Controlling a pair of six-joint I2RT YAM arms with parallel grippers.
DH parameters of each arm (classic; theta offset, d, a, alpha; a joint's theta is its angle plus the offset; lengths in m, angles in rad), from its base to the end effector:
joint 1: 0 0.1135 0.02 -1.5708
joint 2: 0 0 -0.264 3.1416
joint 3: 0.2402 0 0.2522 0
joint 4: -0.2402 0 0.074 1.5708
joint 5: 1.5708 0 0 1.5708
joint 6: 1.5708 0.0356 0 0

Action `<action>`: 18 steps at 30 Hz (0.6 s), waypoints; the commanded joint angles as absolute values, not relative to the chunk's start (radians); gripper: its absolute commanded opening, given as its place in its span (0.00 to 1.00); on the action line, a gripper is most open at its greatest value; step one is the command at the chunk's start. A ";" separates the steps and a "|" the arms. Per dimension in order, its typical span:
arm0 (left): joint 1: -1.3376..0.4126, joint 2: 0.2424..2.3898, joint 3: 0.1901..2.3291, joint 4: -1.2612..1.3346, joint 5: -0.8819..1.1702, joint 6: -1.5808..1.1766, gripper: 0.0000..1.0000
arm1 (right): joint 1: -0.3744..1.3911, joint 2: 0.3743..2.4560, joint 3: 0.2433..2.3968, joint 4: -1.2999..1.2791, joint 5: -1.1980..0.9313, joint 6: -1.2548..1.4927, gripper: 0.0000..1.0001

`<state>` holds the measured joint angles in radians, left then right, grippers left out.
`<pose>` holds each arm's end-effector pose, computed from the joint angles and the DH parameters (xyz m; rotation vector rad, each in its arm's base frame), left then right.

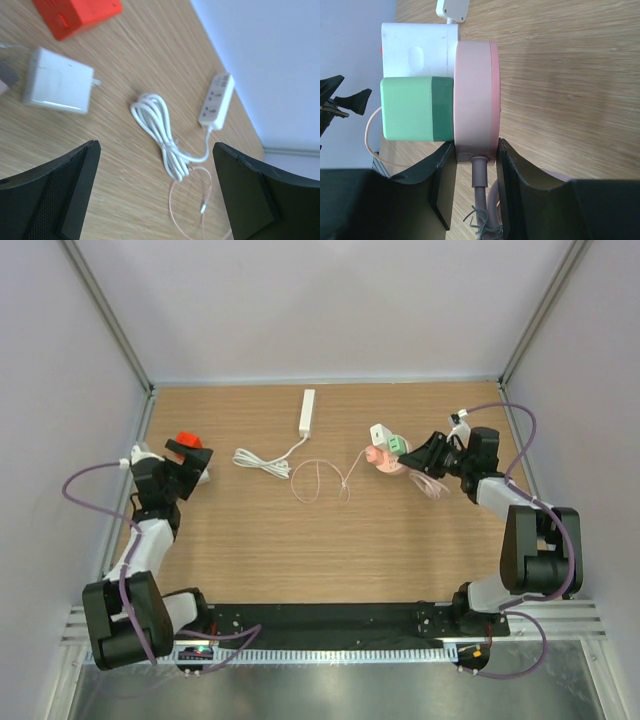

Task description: Pull the plug off the socket

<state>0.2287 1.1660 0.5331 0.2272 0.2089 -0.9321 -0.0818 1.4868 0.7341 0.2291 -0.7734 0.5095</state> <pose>0.2442 0.0493 0.2167 -0.9924 1.7683 -0.6582 0.3048 0.0000 0.2032 0.1359 2.0964 1.0643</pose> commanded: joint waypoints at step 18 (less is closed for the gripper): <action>-0.633 1.350 0.831 0.337 0.273 -0.936 1.00 | -0.086 1.457 0.769 0.377 -0.859 0.548 0.01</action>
<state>-0.5758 1.3159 0.7795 0.2852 0.3511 -0.9524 -0.0818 1.4879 0.7341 0.2543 -0.8001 0.5266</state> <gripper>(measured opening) 0.996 0.402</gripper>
